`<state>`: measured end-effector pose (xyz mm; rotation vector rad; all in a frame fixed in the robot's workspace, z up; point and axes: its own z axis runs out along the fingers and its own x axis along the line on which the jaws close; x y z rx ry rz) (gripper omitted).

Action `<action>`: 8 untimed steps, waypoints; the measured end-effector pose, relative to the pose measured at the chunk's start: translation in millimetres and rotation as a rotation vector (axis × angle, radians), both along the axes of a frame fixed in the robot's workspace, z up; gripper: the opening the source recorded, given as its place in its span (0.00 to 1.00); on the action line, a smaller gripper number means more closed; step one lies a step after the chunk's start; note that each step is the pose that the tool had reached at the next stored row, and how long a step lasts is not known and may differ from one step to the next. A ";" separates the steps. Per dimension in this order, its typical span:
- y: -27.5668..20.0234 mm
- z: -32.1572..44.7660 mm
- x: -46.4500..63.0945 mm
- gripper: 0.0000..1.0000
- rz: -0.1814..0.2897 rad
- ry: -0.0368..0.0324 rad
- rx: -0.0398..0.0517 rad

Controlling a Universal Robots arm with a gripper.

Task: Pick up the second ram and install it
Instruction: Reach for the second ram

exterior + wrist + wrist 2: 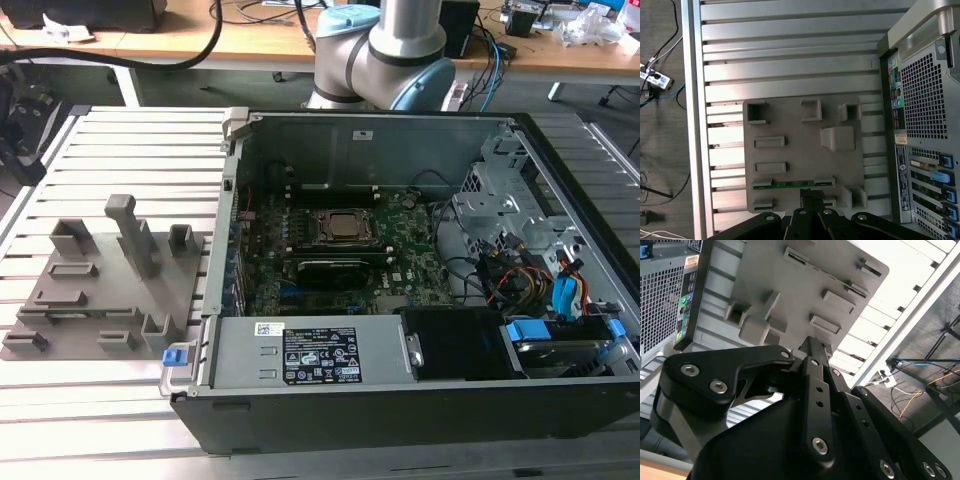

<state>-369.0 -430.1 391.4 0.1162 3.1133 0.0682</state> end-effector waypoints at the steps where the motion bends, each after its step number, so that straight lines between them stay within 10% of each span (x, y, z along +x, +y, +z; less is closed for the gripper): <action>1: -0.8 -0.1 -1.1 0.11 0.000 0.0000 0.0000; 8: -1.0 0.0 -1.2 0.11 0.000 0.0001 -0.0001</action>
